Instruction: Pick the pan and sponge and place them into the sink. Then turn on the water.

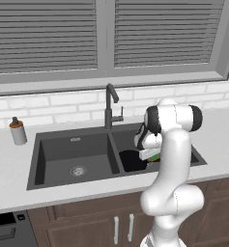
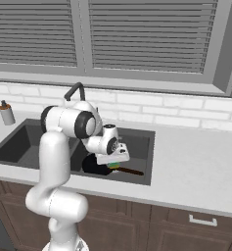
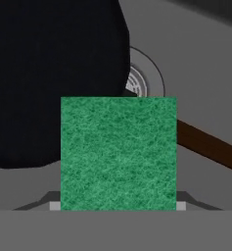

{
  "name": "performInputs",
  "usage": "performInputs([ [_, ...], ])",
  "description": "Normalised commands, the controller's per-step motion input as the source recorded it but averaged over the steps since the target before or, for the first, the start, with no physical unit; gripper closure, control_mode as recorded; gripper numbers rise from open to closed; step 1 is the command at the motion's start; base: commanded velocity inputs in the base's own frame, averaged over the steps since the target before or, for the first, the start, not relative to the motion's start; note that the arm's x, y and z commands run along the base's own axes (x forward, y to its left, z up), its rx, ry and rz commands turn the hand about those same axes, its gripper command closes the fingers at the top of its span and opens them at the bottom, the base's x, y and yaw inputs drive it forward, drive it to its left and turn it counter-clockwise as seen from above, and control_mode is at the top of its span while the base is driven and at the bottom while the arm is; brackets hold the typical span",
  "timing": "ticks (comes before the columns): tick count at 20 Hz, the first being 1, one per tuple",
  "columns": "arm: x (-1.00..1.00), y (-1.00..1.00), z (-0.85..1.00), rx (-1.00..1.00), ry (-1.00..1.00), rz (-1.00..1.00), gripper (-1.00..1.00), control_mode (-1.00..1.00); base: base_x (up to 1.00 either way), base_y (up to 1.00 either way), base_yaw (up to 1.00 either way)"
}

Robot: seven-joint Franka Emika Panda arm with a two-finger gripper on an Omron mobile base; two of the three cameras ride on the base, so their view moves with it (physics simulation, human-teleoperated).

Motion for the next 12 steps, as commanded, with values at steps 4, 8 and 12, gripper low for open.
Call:
performInputs([
  [4, 0.29, 0.00, -0.11, 0.00, 0.01, 0.01, 1.00, -1.00, 0.00, 0.00, 0.00],
  [8, 0.16, 0.00, -0.15, 0.00, 0.01, 0.02, 1.00, -1.00, 0.00, 0.00, 0.00],
  [12, 0.11, 0.00, -0.21, 0.00, 0.02, 0.03, 1.00, -1.00, 0.00, 0.00, 0.00],
])
